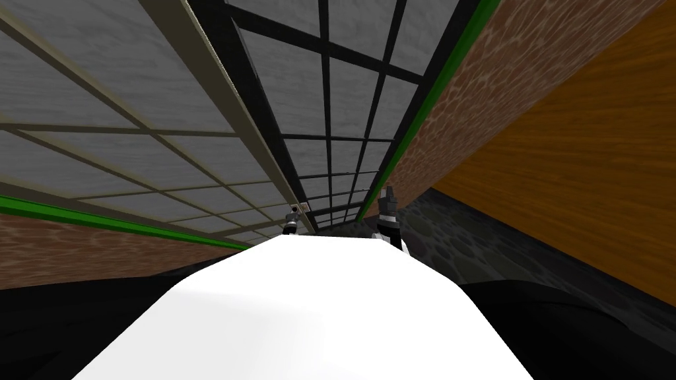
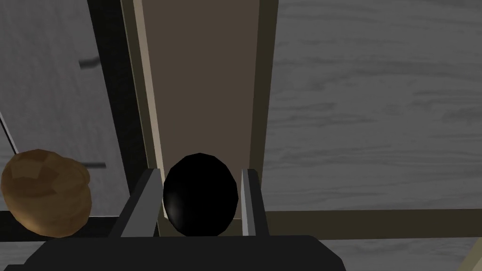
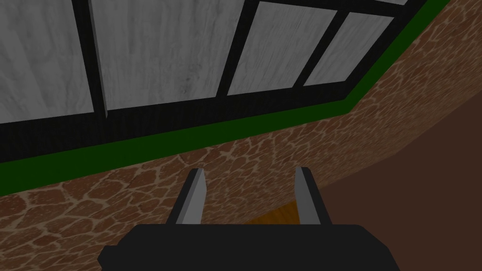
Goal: Pull the door open
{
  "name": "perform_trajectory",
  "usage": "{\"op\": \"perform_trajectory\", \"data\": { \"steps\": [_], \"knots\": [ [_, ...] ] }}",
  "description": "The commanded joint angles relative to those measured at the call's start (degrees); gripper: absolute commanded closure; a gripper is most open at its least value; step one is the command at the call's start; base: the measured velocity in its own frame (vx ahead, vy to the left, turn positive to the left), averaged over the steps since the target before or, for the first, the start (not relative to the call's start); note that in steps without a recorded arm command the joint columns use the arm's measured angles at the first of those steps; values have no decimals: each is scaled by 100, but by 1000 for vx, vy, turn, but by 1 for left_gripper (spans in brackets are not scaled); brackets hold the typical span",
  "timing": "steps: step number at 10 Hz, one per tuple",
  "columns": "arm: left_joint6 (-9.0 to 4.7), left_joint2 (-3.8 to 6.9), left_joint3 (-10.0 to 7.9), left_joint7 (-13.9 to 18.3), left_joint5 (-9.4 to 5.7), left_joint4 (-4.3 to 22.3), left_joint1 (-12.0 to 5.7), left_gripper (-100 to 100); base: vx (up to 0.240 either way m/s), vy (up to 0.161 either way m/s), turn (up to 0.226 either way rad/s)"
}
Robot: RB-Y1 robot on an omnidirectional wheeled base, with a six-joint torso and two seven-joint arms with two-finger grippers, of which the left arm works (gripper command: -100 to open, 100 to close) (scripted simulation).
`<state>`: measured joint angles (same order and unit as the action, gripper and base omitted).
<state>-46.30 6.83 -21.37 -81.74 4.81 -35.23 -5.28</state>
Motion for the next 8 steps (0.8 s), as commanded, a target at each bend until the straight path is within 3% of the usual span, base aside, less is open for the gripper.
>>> {"op": "perform_trajectory", "data": {
  "steps": [1,3,5,8],
  "knots": [
    [-2,27,-27,0,-13,-2,19,100,-9,-2,4],
    [-2,27,-27,0,-13,-2,19,100,0,0,0],
    [14,32,-48,129,-32,92,158,100,-129,-18,16],
    [14,32,-48,129,-32,92,158,100,-69,-24,18]
  ]
}}
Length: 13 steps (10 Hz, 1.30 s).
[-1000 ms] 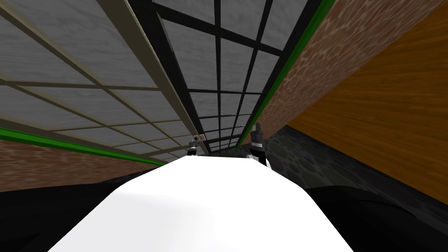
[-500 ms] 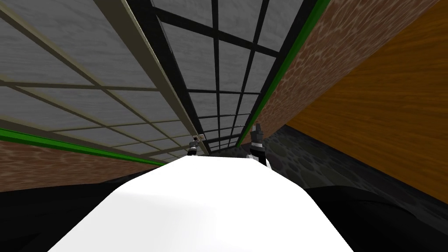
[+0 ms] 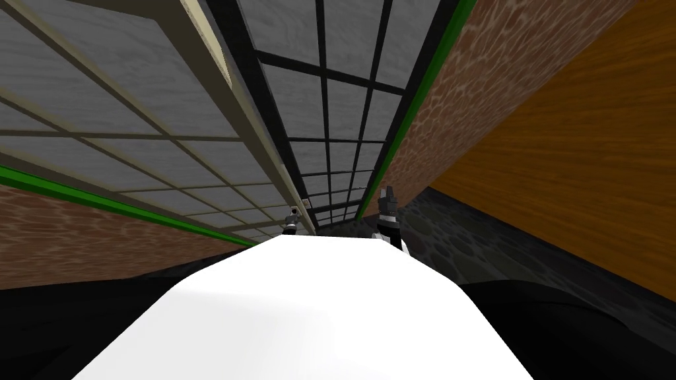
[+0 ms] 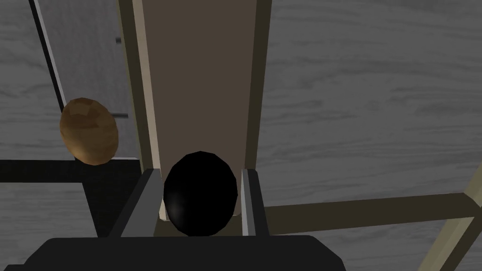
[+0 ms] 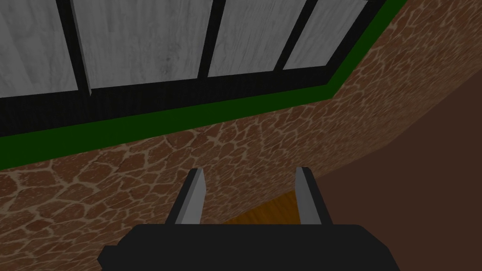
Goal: Pull the door open
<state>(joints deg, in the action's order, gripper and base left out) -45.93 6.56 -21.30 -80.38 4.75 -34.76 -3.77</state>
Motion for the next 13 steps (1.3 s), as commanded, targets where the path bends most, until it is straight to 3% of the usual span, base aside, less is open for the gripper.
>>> {"op": "perform_trajectory", "data": {
  "steps": [1,4,5,7,9,10,11,13],
  "knots": [
    [-16,94,-102,112,-58,122,141,100,-131,-21,56],
    [-14,103,-114,142,-66,141,175,100,-106,-8,22],
    [-15,128,-146,323,-101,205,256,100,-92,4,38],
    [-15,128,-146,323,-101,-65,256,100,-80,-15,10],
    [-15,128,-146,323,-101,205,256,100,-6,7,-4],
    [-16,153,-178,505,-136,269,338,100,-65,20,3],
    [-16,153,-178,505,-136,78,338,100,-97,3,15],
    [-16,153,-178,505,-136,246,338,100,-38,-10,4]
  ]
}}
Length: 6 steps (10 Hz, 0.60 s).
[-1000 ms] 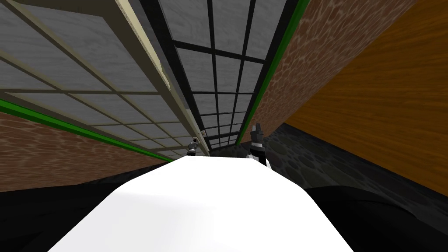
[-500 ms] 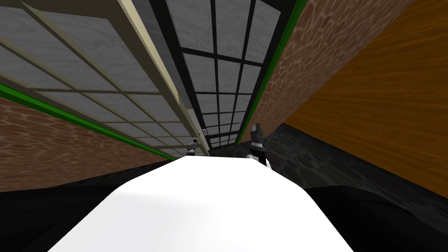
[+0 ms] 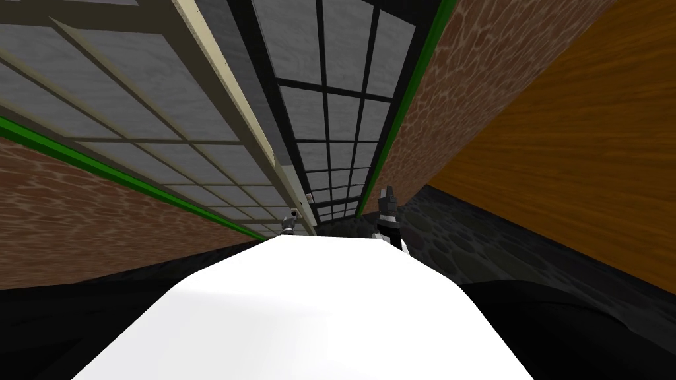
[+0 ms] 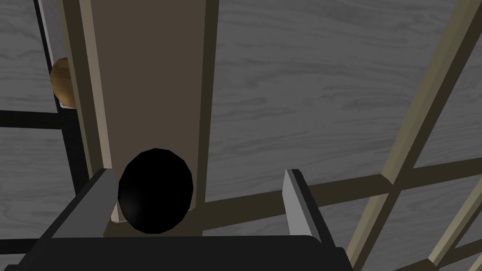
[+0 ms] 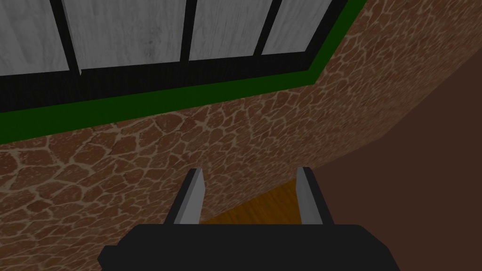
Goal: Pull the door open
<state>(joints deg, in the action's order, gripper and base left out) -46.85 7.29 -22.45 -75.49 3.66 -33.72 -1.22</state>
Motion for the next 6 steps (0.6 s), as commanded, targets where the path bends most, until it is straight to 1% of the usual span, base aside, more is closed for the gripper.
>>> {"op": "perform_trajectory", "data": {
  "steps": [1,2,4,6],
  "knots": [
    [76,80,-62,16,-27,165,83,100,-11,-8,29],
    [75,97,-84,137,-50,207,137,100,-65,-10,23],
    [75,97,-84,137,-50,207,137,100,-52,-8,5],
    [75,97,-84,137,-50,207,137,100,-7,-3,6]
  ]
}}
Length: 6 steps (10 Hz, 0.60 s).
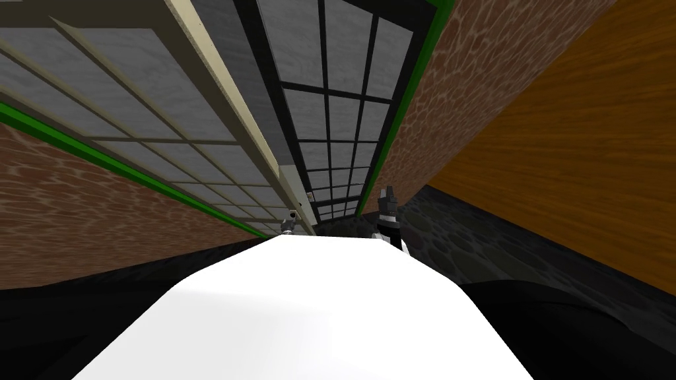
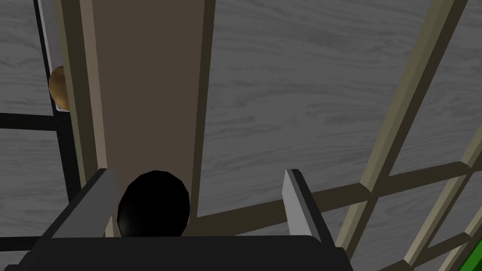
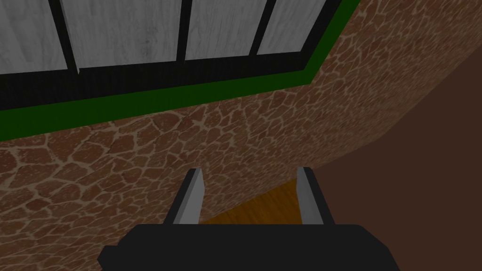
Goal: Pull the door open
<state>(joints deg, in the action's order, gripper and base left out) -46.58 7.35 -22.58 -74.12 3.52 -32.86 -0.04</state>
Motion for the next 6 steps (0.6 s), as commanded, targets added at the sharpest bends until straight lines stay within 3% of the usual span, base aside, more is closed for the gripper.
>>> {"op": "perform_trajectory", "data": {
  "steps": [1,3,4,5,6],
  "knots": [
    [46,107,-91,133,-60,165,69,100,-51,3,-7],
    [44,114,-99,221,-74,239,85,100,-80,10,49],
    [-158,114,-99,221,-74,922,-111,100,-16,43,23],
    [25,114,-99,221,-74,595,85,100,3,31,-14],
    [-99,156,14,239,28,522,8,-100,-146,40,-80]
  ]
}}
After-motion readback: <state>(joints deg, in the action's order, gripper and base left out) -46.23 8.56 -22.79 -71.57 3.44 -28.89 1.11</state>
